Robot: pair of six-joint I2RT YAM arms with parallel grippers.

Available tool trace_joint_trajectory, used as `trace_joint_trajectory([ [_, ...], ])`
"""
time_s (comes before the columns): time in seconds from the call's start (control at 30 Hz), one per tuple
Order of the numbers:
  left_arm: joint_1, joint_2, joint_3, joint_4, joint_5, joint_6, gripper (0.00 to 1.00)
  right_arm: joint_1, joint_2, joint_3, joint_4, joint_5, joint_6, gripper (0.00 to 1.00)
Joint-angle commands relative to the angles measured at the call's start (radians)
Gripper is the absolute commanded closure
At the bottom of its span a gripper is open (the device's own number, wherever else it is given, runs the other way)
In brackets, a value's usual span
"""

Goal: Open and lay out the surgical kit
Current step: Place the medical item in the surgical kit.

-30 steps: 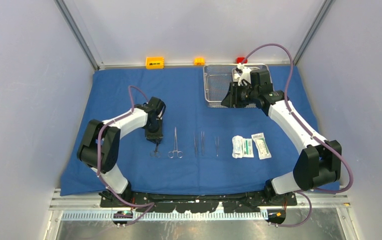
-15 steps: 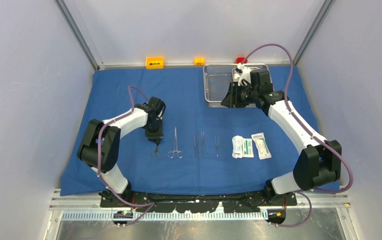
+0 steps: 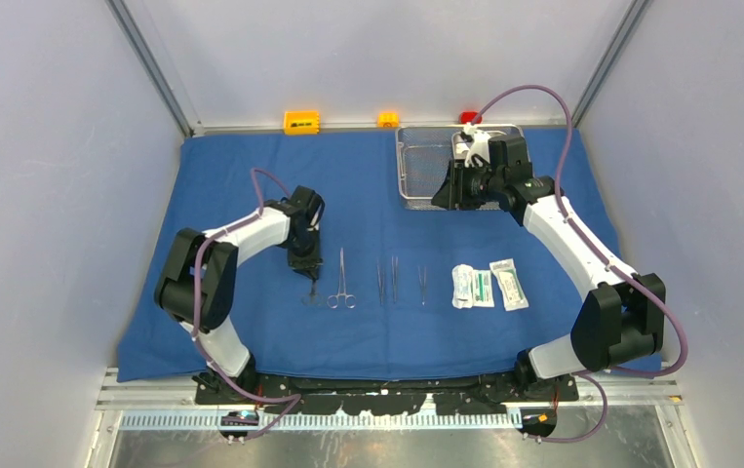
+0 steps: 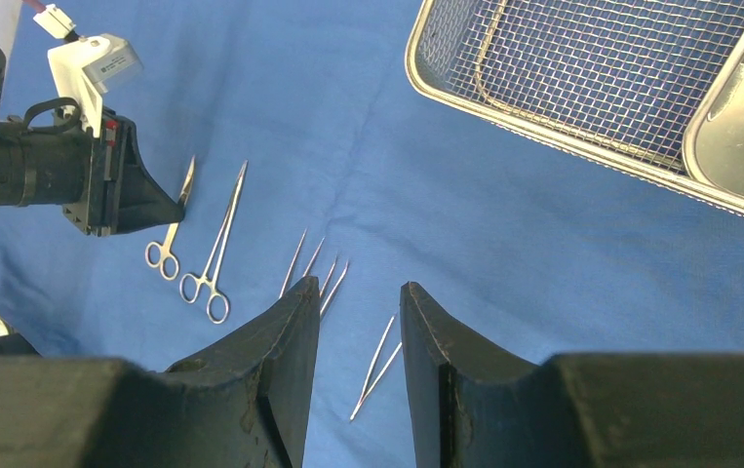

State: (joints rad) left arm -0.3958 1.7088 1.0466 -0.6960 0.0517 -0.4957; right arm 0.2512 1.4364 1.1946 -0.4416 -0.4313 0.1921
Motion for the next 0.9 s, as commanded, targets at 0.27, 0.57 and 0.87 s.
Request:
trace_joint_trajectory([
  [0.27,-0.011,-0.001,0.015,0.007,0.039,-0.045,0.91,-0.008,-0.036,0.000,0.039,0.005,0.006,0.59],
  [0.57,-0.011,-0.036,-0.046,0.014,0.024,-0.049,0.90,-0.009,-0.032,0.002,0.041,0.001,0.008,0.59],
  [0.87,-0.009,-0.040,-0.031,0.013,0.013,-0.036,0.87,-0.011,-0.034,0.000,0.043,0.003,0.009,0.59],
])
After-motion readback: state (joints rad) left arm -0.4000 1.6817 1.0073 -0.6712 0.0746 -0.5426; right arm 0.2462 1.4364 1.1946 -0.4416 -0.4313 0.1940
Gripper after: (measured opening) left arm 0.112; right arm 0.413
